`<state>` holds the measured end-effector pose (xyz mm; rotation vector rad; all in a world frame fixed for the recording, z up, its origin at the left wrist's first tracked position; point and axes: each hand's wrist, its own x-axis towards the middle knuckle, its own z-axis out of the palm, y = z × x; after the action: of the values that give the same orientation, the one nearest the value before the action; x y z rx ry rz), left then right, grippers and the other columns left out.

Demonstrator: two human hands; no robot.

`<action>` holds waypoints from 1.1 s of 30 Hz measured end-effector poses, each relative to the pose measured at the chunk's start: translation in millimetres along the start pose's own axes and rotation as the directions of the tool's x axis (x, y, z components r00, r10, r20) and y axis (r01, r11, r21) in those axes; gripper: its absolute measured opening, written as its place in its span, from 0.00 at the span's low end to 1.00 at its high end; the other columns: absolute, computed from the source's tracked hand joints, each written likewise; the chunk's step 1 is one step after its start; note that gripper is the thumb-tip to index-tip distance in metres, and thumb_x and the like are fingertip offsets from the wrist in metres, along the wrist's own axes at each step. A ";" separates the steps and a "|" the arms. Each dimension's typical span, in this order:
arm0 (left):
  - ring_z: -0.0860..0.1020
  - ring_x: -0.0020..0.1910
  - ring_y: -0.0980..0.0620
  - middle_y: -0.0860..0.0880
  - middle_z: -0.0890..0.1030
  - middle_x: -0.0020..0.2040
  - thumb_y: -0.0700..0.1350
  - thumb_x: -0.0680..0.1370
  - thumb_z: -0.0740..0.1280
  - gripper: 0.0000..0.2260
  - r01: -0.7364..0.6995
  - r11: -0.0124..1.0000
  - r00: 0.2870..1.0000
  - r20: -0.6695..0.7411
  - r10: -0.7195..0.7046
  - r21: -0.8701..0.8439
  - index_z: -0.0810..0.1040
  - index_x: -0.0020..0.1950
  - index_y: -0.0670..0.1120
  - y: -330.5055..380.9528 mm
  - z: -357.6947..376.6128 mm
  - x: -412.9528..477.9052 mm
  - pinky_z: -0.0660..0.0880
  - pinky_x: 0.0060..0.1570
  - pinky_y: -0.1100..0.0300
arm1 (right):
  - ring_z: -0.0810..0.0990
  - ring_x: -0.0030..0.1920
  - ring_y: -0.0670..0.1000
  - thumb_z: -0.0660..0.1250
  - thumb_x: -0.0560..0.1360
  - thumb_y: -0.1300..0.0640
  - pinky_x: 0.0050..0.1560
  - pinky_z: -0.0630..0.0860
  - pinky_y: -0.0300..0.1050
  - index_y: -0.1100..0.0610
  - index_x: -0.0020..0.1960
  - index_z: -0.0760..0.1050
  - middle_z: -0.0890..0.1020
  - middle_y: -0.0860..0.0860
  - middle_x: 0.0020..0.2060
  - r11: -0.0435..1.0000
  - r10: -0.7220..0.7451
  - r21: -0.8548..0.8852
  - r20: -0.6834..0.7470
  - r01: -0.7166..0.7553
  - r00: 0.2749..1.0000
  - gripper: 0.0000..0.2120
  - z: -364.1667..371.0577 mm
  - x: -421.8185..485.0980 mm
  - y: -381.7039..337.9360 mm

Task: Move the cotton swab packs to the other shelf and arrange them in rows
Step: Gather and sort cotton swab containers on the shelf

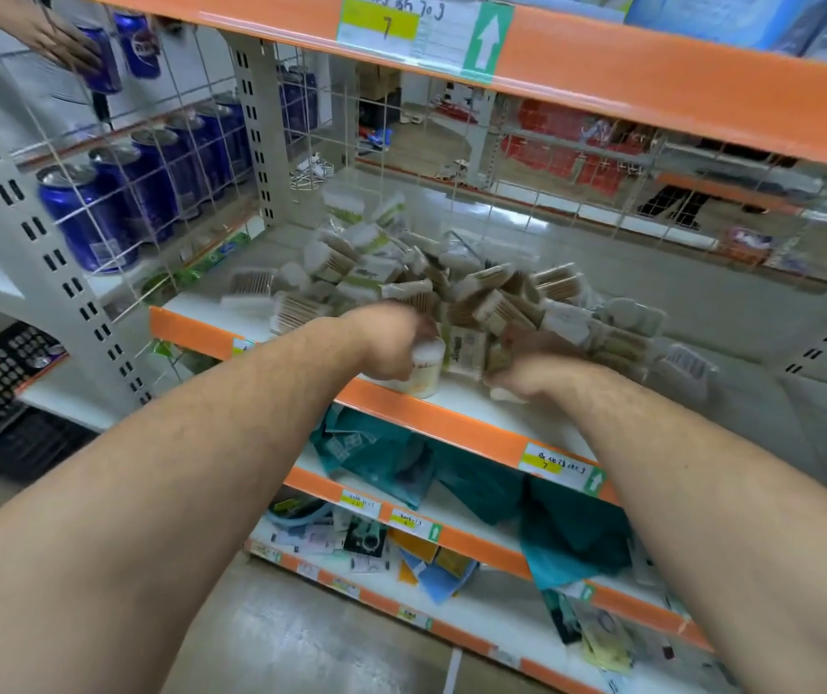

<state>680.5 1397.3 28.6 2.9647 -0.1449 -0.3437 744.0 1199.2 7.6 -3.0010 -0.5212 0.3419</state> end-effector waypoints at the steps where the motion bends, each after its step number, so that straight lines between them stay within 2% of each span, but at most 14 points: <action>1: 0.74 0.65 0.47 0.50 0.75 0.69 0.43 0.75 0.71 0.29 0.000 1.000 1.000 0.006 0.000 0.000 0.68 0.75 0.51 -0.8 0.3 0.9 0.74 0.63 0.54 | 0.74 0.40 0.48 0.71 0.71 0.44 0.42 0.73 0.42 0.48 0.58 0.67 0.74 0.47 0.42 1.000 0.018 -0.003 0.007 -0.018 1.000 0.21 1.2 1.1 -1.4; 3: 0.74 0.65 0.47 0.50 0.75 0.69 0.43 0.75 0.71 0.30 -0.004 1.000 1.000 0.015 0.004 0.003 0.68 0.75 0.51 -2.0 0.4 2.9 0.74 0.63 0.54 | 0.76 0.46 0.51 0.73 0.68 0.46 0.45 0.77 0.44 0.50 0.63 0.67 0.76 0.50 0.49 0.999 0.040 -0.018 0.016 -0.039 0.999 0.28 2.8 0.8 -3.1; 6: 0.74 0.66 0.48 0.50 0.75 0.70 0.44 0.74 0.72 0.30 0.002 1.000 1.000 0.023 -0.003 0.003 0.68 0.75 0.51 -3.0 0.7 5.1 0.73 0.63 0.55 | 0.76 0.51 0.53 0.77 0.66 0.49 0.37 0.72 0.40 0.49 0.70 0.64 0.75 0.52 0.54 0.997 0.079 0.012 0.056 -0.080 0.995 0.37 2.0 -2.5 -4.6; 9: 0.74 0.66 0.48 0.50 0.74 0.70 0.44 0.74 0.73 0.31 0.006 1.000 0.999 0.041 -0.006 0.005 0.68 0.75 0.51 -2.3 0.9 6.8 0.73 0.64 0.54 | 0.78 0.52 0.55 0.79 0.62 0.50 0.38 0.77 0.43 0.50 0.69 0.64 0.75 0.53 0.56 0.992 0.113 0.053 0.077 -0.117 0.991 0.40 -1.5 -6.7 -6.4; 11: 0.74 0.64 0.47 0.49 0.75 0.69 0.46 0.72 0.74 0.32 0.023 1.000 0.999 0.039 -0.023 -0.015 0.68 0.75 0.50 -2.5 -1.3 7.2 0.74 0.62 0.55 | 0.80 0.45 0.52 0.77 0.63 0.50 0.39 0.80 0.43 0.53 0.66 0.66 0.78 0.52 0.50 0.995 0.099 0.004 0.068 -0.099 0.993 0.35 -5.2 -10.2 -8.3; 13: 0.77 0.60 0.47 0.48 0.77 0.66 0.48 0.71 0.76 0.32 0.076 0.993 0.997 0.032 -0.073 -0.094 0.70 0.73 0.47 -3.5 -8.2 5.2 0.76 0.56 0.57 | 0.79 0.42 0.50 0.75 0.66 0.53 0.39 0.80 0.43 0.54 0.64 0.67 0.79 0.51 0.48 0.996 0.061 0.061 0.051 -0.064 0.997 0.30 -11.0 -12.2 -7.1; 14: 0.78 0.56 0.47 0.47 0.78 0.62 0.49 0.70 0.76 0.31 0.103 0.984 0.994 0.036 -0.098 -0.143 0.72 0.71 0.46 -3.8 -13.9 3.1 0.77 0.52 0.57 | 0.79 0.44 0.50 0.76 0.67 0.53 0.41 0.80 0.44 0.53 0.67 0.65 0.79 0.51 0.52 0.992 0.032 0.124 0.038 -0.037 0.999 0.33 -17.2 -14.9 -6.1; 16: 0.78 0.45 0.50 0.48 0.78 0.52 0.50 0.70 0.76 0.24 0.129 0.958 0.992 0.039 -0.123 -0.255 0.75 0.63 0.45 -4.7 -26.7 -2.1 0.79 0.40 0.58 | 0.79 0.50 0.52 0.76 0.68 0.49 0.40 0.79 0.44 0.51 0.74 0.58 0.75 0.50 0.61 0.951 -0.010 0.310 0.041 -0.003 0.999 0.41 -34.1 -22.7 -1.2; 18: 0.76 0.38 0.54 0.49 0.78 0.44 0.48 0.71 0.76 0.14 0.134 0.902 0.991 0.034 -0.132 -0.410 0.77 0.52 0.45 -4.7 -37.2 -7.1 0.73 0.30 0.65 | 0.79 0.54 0.54 0.75 0.70 0.42 0.40 0.81 0.45 0.48 0.75 0.59 0.73 0.50 0.64 0.875 -0.013 0.484 0.084 -0.029 0.996 0.40 -52.5 -34.8 3.1; 20: 0.79 0.38 0.51 0.47 0.81 0.43 0.45 0.72 0.76 0.09 0.152 0.809 0.988 0.060 -0.143 -0.568 0.79 0.47 0.44 -3.9 -44.7 -11.6 0.77 0.34 0.62 | 0.80 0.50 0.54 0.72 0.69 0.35 0.47 0.83 0.50 0.46 0.63 0.69 0.76 0.50 0.58 0.805 0.000 0.591 0.094 -0.056 0.996 0.29 -66.9 -41.0 11.6; 23: 0.83 0.49 0.41 0.41 0.84 0.48 0.46 0.70 0.77 0.13 0.135 0.662 0.990 0.078 -0.116 -0.737 0.82 0.50 0.41 0.1 -52.5 -15.2 0.80 0.55 0.45 | 0.82 0.39 0.55 0.74 0.61 0.31 0.46 0.83 0.53 0.56 0.52 0.80 0.83 0.56 0.48 0.712 0.019 0.700 0.062 -0.058 0.998 0.32 -79.3 -43.4 26.7; 25: 0.83 0.50 0.40 0.42 0.85 0.50 0.48 0.71 0.76 0.14 0.109 0.628 0.993 0.061 -0.098 -0.771 0.83 0.53 0.43 4.7 -57.4 -15.5 0.80 0.55 0.43 | 0.84 0.39 0.55 0.77 0.60 0.34 0.46 0.84 0.55 0.59 0.52 0.81 0.83 0.56 0.44 0.675 0.036 0.735 0.047 -0.059 0.998 0.33 -84.7 -47.4 32.6; 29: 0.83 0.46 0.44 0.44 0.85 0.49 0.47 0.73 0.74 0.12 0.077 0.573 0.995 0.024 -0.100 -0.816 0.83 0.54 0.45 15.2 -64.1 -12.7 0.79 0.45 0.51 | 0.86 0.44 0.57 0.79 0.57 0.34 0.45 0.84 0.54 0.62 0.52 0.80 0.85 0.57 0.44 0.661 0.031 0.748 0.046 -0.055 0.998 0.37 -93.4 -53.6 36.7; 33: 0.83 0.51 0.43 0.43 0.85 0.51 0.45 0.74 0.73 0.13 0.073 0.541 0.996 0.037 -0.077 -0.838 0.81 0.57 0.43 26.5 -67.0 -6.6 0.78 0.49 0.50 | 0.86 0.44 0.56 0.77 0.50 0.29 0.48 0.83 0.56 0.60 0.52 0.81 0.86 0.55 0.44 0.673 0.020 0.738 0.054 -0.053 0.998 0.43 -99.4 -58.5 38.6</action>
<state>687.7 1381.4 98.8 1.9878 0.1302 -0.2975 725.9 1139.3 111.9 -2.2020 -0.2287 0.4785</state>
